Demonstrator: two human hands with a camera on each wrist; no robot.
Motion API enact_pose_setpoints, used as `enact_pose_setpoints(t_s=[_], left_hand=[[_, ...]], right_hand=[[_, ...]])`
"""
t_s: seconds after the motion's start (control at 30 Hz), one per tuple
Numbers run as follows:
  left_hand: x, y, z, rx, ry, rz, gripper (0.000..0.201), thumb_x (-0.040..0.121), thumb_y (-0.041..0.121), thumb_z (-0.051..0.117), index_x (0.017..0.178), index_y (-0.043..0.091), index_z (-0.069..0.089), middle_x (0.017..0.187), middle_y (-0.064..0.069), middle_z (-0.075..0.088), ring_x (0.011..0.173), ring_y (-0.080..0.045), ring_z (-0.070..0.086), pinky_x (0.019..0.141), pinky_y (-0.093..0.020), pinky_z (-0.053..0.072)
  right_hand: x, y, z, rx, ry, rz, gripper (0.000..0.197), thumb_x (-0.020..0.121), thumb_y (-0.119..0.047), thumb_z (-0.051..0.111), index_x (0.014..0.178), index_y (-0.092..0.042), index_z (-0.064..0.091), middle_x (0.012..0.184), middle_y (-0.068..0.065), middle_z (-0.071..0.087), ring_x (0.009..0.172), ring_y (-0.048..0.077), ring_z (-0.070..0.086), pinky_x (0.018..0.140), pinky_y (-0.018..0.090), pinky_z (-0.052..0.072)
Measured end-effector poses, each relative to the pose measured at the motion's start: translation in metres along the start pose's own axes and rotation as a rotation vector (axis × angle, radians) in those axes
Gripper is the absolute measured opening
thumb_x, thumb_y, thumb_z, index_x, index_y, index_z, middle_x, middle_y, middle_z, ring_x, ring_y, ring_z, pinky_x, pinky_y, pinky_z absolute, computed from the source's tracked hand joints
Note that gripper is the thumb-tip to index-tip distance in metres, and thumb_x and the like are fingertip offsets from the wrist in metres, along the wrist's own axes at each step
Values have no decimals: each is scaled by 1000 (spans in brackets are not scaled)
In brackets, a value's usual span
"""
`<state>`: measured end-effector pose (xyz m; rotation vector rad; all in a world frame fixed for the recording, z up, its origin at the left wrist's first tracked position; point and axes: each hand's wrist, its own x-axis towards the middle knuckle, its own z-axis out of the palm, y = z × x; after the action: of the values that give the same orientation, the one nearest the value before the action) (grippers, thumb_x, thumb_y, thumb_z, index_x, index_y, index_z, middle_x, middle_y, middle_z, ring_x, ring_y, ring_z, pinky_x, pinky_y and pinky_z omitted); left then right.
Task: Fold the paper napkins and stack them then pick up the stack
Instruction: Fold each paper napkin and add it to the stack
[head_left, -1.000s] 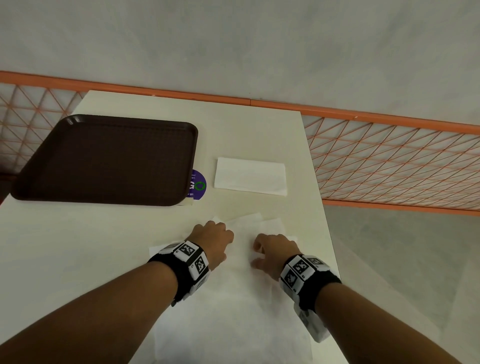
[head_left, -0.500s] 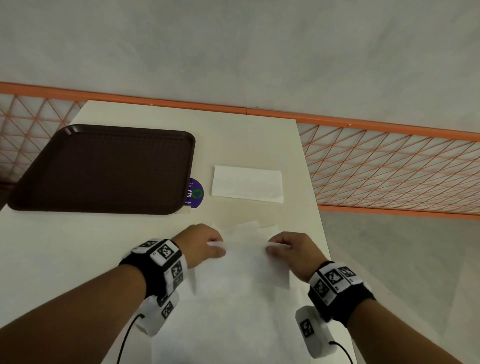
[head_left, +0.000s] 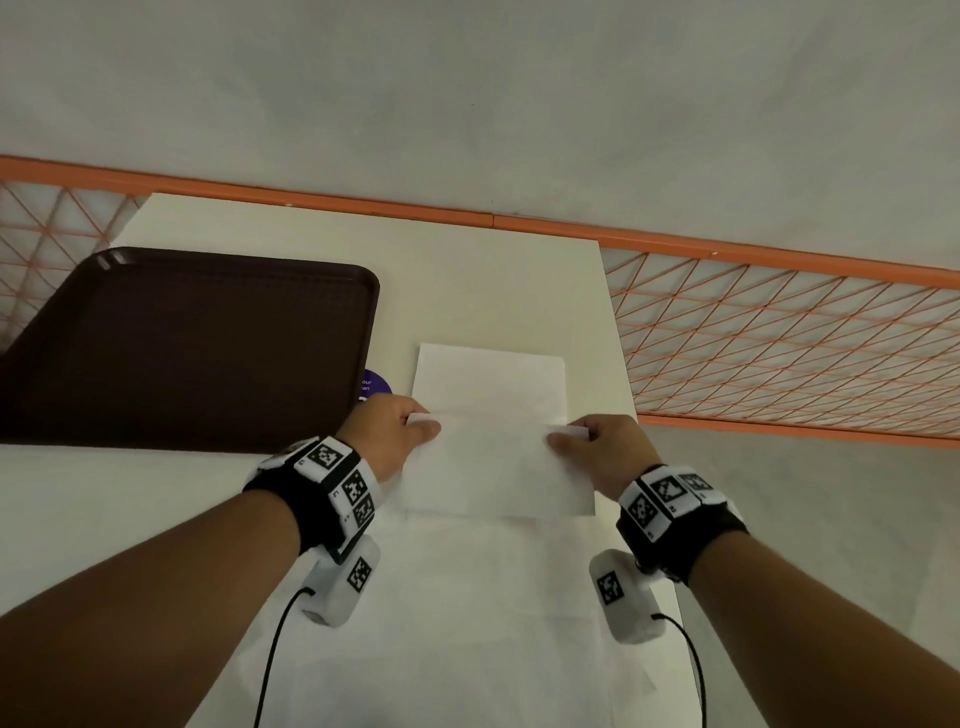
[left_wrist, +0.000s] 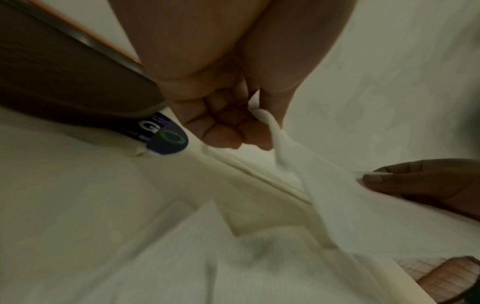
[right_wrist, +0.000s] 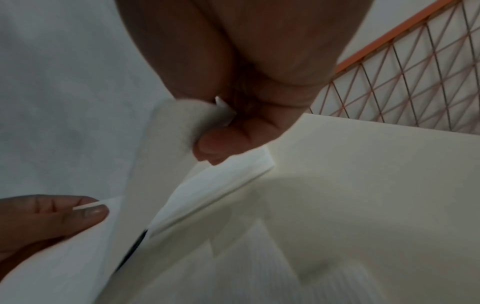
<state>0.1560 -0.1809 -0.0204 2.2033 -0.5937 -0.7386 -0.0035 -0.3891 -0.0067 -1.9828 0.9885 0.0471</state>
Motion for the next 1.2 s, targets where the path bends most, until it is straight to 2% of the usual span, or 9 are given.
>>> enact_pose_setpoints(t_s=[0.1, 0.23, 0.33, 0.47, 0.63, 0.73, 0.93, 1.03, 1.2], left_hand=[[31, 5, -9, 3, 53, -23, 19, 88, 29, 66, 80, 11, 68, 78, -7, 69, 75, -24, 65, 72, -36, 56], [66, 14, -15, 68, 109, -39, 27, 90, 29, 63, 67, 16, 59, 63, -2, 58, 65, -24, 57, 61, -28, 46], [88, 18, -13, 139, 120, -43, 21, 92, 27, 60, 81, 10, 65, 67, 0, 57, 69, -21, 55, 60, -25, 39], [113, 18, -4, 246, 133, -81, 20, 91, 31, 60, 91, 11, 66, 85, -3, 64, 83, -24, 59, 72, -29, 46], [131, 13, 3, 316, 176, -138, 29, 90, 35, 60, 70, 18, 49, 74, 1, 53, 76, -24, 54, 64, -29, 37], [132, 8, 6, 356, 204, -180, 36, 90, 39, 60, 65, 21, 42, 79, -3, 56, 71, -22, 51, 58, -27, 33], [122, 20, 3, 458, 239, -325, 46, 90, 53, 54, 110, 12, 58, 111, -11, 61, 100, -33, 60, 74, -37, 46], [116, 26, 1, 593, 136, -353, 53, 93, 56, 45, 108, 8, 61, 110, -13, 63, 100, -33, 61, 69, -33, 43], [107, 30, 7, 660, 58, -289, 55, 95, 55, 40, 107, 5, 60, 109, -13, 64, 98, -31, 61, 68, -31, 41]], right_hand=[[31, -14, -8, 46, 3, 9, 13, 85, -22, 68, 74, -16, 68, 82, 10, 72, 74, 26, 70, 70, 39, 61], [69, -28, -14, 112, 39, 48, 15, 88, -15, 66, 73, -14, 64, 85, 13, 71, 71, 26, 71, 65, 36, 61], [92, -31, -11, 25, 64, 61, 14, 87, -17, 67, 73, -15, 63, 85, 11, 71, 69, 26, 71, 63, 34, 61], [118, -30, -6, -68, 70, 83, 14, 87, -20, 66, 75, -15, 63, 85, 11, 71, 69, 27, 71, 66, 35, 61], [135, -25, -4, -179, 60, 104, 17, 84, -28, 68, 71, -19, 60, 72, 6, 67, 73, 29, 70, 63, 25, 53], [139, -18, 0, -204, 75, 121, 16, 81, -33, 71, 80, -19, 63, 79, 4, 66, 79, 27, 68, 68, 25, 51], [138, -13, 0, -267, 148, 196, 32, 79, -47, 67, 93, -19, 60, 93, 4, 66, 89, 26, 63, 77, 30, 51], [135, -12, 1, -420, 106, 240, 50, 81, -58, 59, 96, -10, 65, 91, 8, 70, 86, 29, 66, 78, 33, 55], [121, -17, 13, -493, 85, 180, 51, 85, -54, 58, 106, -8, 63, 108, 13, 66, 98, 34, 63, 76, 32, 47]])
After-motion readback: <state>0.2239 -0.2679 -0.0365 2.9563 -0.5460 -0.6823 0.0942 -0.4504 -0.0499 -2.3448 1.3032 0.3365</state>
